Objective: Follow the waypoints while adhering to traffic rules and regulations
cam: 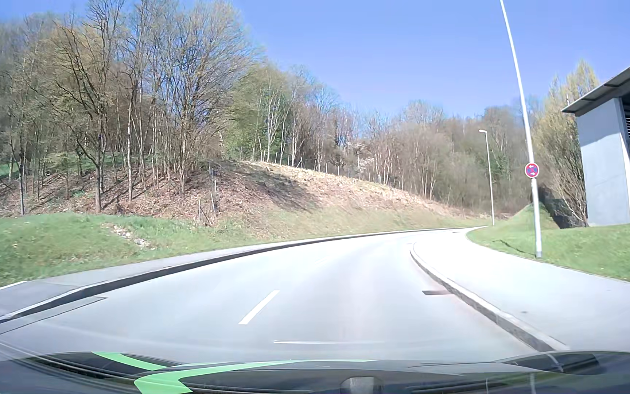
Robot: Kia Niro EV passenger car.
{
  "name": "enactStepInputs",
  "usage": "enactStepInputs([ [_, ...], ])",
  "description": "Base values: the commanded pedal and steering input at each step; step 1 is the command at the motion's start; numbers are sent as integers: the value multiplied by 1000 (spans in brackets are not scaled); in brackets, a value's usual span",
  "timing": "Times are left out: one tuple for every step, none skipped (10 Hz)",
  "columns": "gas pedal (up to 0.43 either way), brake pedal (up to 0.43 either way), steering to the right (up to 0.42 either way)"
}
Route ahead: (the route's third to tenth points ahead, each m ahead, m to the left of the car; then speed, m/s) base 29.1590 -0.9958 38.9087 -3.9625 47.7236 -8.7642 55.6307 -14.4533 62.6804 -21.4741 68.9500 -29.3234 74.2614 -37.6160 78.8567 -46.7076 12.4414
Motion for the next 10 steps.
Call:
enactStepInputs([
  [311,0,30],
  [311,0,31],
  [311,0,32],
  [311,0,32],
  [311,0,33],
  [311,0,35],
  [311,0,38],
  [311,0,40],
  [311,0,42],
  [311,0,44],
])
